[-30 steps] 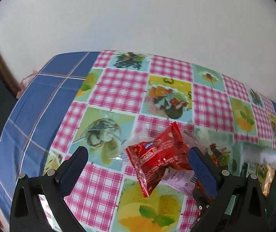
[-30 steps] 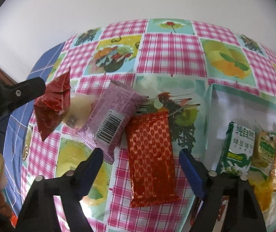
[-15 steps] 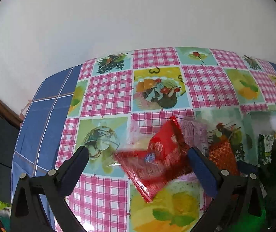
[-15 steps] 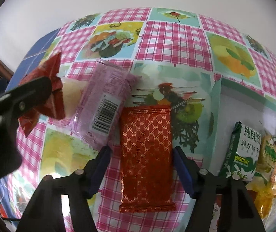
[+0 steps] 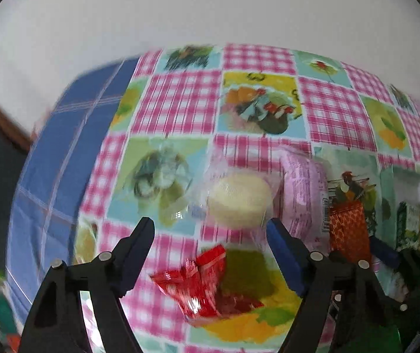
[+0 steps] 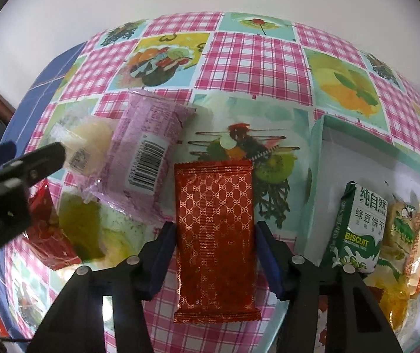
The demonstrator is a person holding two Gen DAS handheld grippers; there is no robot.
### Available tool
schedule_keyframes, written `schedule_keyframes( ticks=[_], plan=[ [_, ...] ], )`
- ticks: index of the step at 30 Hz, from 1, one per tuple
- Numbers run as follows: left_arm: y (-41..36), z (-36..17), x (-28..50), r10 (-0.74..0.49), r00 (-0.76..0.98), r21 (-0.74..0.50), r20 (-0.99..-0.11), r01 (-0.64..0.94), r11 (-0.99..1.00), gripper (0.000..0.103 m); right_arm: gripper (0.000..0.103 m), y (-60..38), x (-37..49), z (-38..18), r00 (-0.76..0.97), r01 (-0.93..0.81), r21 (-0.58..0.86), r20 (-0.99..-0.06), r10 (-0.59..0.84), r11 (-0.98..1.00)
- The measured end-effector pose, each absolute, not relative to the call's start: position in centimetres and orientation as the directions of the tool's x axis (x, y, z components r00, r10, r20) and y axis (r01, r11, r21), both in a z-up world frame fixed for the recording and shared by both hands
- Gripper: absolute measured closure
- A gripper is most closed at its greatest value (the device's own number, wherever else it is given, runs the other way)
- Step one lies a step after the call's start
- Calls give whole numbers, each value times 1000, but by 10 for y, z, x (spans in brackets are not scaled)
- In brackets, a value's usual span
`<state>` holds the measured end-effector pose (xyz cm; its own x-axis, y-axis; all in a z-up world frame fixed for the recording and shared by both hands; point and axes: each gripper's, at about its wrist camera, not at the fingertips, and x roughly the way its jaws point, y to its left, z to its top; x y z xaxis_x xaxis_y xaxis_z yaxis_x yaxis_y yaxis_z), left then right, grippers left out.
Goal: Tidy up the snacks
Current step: 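Grasp the red Rotes Kiss pack with the left gripper while the right grasps the red-gold bar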
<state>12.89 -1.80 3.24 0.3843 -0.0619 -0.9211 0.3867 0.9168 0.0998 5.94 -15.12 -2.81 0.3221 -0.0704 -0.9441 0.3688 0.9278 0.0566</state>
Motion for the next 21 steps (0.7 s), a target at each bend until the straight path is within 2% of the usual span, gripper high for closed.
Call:
schedule_keyframes(
  ticks=[6,9,15,17,19,21],
  plan=[
    [4,24,127,-10,340,89,-940,274,958,24,52,-149,51,-28,314,369,44,-946,-80,928],
    [9,24,124,-30,322,56,-946,256,965,24,52,-146,48,-28,310,367,37,-947,-84,929],
    [11,14,118,14,299,89,-954,238,967,24,52,-137,40,-26,296,356,26,-951,-86,934],
    [14,11,117,16,291,86,-957,230,969,28,52,-136,38,-26,291,356,28,-953,-82,934],
    [16,8,117,16,278,81,-961,224,971,42,52,-136,37,-25,288,356,30,-954,-79,934],
    [17,6,116,6,266,67,-964,219,973,45,52,-134,35,-24,286,353,31,-955,-76,935]
  ],
)
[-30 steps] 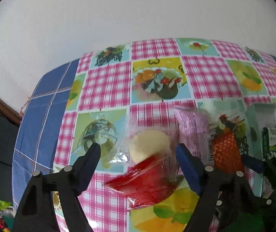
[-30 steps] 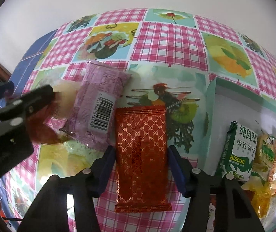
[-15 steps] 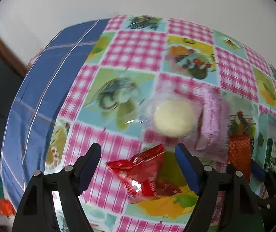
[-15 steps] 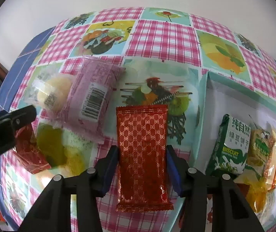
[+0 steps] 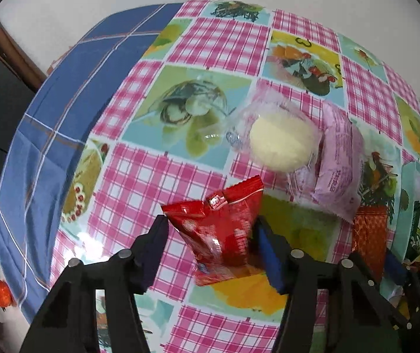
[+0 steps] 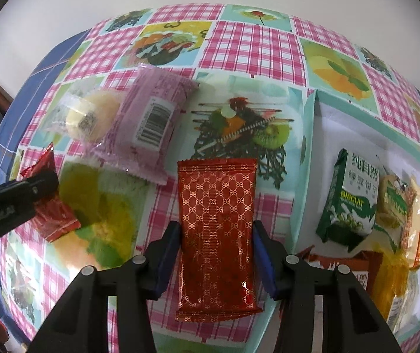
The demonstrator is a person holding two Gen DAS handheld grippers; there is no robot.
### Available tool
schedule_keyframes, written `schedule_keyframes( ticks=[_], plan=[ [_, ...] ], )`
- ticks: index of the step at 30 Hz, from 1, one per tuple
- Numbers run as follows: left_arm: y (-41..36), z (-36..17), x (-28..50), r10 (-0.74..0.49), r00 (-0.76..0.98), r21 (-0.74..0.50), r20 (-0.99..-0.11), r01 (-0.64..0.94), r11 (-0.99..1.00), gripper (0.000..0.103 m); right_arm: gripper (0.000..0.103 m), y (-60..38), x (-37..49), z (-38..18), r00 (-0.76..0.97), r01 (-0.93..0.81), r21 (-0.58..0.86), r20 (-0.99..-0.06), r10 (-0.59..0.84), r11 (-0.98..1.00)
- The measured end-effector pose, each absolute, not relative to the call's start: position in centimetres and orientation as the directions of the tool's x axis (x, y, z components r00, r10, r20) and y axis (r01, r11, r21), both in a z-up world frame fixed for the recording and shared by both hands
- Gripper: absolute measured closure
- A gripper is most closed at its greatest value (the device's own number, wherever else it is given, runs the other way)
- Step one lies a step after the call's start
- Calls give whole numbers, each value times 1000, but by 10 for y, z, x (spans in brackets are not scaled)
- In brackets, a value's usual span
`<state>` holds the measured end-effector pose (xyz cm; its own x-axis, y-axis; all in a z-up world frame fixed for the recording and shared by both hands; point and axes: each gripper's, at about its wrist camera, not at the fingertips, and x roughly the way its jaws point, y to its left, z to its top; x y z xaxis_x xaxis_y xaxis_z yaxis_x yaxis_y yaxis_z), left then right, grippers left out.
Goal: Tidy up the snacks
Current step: 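Grasp the red Rotes Kiss pack with the left gripper while the right grasps the red-gold bar, then carry the red pack and red-gold bar over the white tray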
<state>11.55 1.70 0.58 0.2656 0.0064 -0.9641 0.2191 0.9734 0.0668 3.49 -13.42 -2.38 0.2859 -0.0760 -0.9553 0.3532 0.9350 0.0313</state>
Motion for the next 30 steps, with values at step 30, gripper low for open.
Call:
schedule_keyframes(
  ticks=[30],
  plan=[
    [11,55,76,-28,390,57,-920,206,977,55,57,-118,-22,38,366,356,98,-930,-42,929]
  ],
)
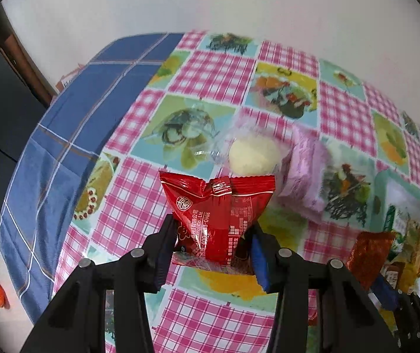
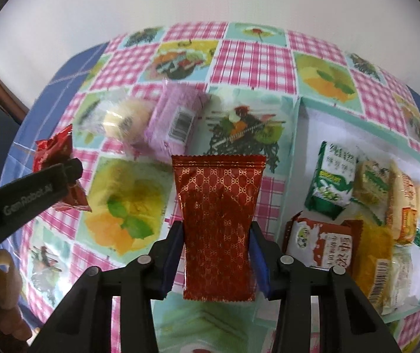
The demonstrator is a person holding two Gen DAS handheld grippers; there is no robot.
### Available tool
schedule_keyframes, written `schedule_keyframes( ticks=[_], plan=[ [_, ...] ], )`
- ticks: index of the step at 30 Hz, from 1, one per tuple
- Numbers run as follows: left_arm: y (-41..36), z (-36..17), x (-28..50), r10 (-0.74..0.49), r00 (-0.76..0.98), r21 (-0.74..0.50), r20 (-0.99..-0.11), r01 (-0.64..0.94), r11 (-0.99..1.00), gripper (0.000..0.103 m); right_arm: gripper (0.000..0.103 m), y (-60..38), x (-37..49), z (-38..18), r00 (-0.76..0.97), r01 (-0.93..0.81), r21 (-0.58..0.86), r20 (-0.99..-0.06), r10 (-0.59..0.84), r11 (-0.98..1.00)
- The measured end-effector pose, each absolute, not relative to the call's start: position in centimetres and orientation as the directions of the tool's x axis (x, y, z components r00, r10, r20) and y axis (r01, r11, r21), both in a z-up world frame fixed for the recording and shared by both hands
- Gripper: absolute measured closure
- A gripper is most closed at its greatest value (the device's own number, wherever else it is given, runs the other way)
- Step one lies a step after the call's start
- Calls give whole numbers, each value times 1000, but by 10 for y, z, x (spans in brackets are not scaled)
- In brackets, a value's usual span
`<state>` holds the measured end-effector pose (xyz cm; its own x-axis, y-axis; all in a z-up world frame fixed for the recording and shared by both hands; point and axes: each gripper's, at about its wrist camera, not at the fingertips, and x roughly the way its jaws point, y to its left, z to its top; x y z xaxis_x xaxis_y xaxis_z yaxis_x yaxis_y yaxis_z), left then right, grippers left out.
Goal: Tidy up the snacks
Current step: 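Carry the red pack and red-gold bar over the white tray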
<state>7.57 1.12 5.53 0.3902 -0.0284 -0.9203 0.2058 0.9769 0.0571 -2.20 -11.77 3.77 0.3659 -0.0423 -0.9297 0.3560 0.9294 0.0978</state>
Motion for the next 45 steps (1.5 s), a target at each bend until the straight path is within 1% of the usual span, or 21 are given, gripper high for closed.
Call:
schedule_keyframes(
  ticks=[3,8,11,23,34,45],
  plan=[
    [6,68,72,-40,419,56,-907,213,975,55,57,-121,-26,54,397,356,107,-917,-47,928],
    [-3,81,70,-57,458,54,-887,225,973,55,57,-133,-17,61,434,366,123,-900,-52,923],
    [-7,89,65,-66,477,51,-876,229,972,55,57,-138,-18,69,447,375,104,-891,-81,921],
    [-39,106,42,-113,509,34,-854,271,962,55,57,-176,-46,94,486,449,120,-864,-129,885],
    [-116,108,-6,-156,517,103,-841,438,893,55,57,-248,-95,101,449,601,126,-870,-203,789],
    [-184,96,-59,-209,496,158,-843,600,785,55,57,-314,-154,99,383,719,105,-885,-266,687]
  ],
)
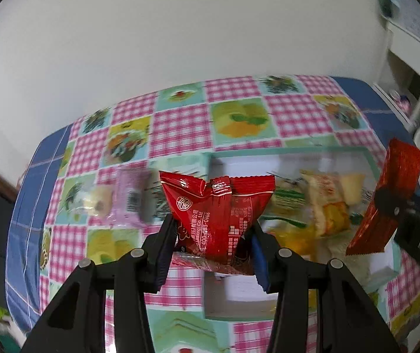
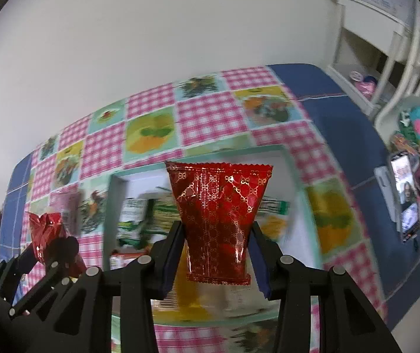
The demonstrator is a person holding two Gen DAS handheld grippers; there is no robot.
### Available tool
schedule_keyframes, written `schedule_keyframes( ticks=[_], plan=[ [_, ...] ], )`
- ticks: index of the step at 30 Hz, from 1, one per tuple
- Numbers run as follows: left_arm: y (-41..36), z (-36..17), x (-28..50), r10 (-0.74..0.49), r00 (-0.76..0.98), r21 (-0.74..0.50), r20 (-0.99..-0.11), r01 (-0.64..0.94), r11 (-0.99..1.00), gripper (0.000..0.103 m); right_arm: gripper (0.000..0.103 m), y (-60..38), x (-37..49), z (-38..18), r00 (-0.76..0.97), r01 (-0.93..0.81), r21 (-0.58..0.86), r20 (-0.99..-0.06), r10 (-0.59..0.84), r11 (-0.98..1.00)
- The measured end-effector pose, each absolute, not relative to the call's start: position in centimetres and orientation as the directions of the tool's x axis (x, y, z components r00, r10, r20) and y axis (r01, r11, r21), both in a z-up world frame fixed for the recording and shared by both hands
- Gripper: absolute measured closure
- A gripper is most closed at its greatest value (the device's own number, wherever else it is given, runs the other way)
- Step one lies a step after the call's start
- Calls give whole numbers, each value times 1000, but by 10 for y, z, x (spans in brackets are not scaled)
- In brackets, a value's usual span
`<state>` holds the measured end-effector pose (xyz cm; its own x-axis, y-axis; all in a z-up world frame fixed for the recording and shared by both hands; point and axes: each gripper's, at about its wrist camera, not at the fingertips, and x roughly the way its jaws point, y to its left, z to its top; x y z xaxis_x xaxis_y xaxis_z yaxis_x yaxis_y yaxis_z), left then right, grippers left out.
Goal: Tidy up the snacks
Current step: 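Carry the red pack and red-gold bar over the white tray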
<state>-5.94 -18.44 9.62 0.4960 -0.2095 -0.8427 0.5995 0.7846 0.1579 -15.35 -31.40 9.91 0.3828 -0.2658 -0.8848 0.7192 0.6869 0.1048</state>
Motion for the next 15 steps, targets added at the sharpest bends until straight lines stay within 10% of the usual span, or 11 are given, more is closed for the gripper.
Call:
schedule_keyframes(
  ticks=[15],
  plan=[
    [-220,75,-76,-243,494,181,-835,663,726,54,57,-332,-167,68,306,731,95,-931,-200,676]
  ],
)
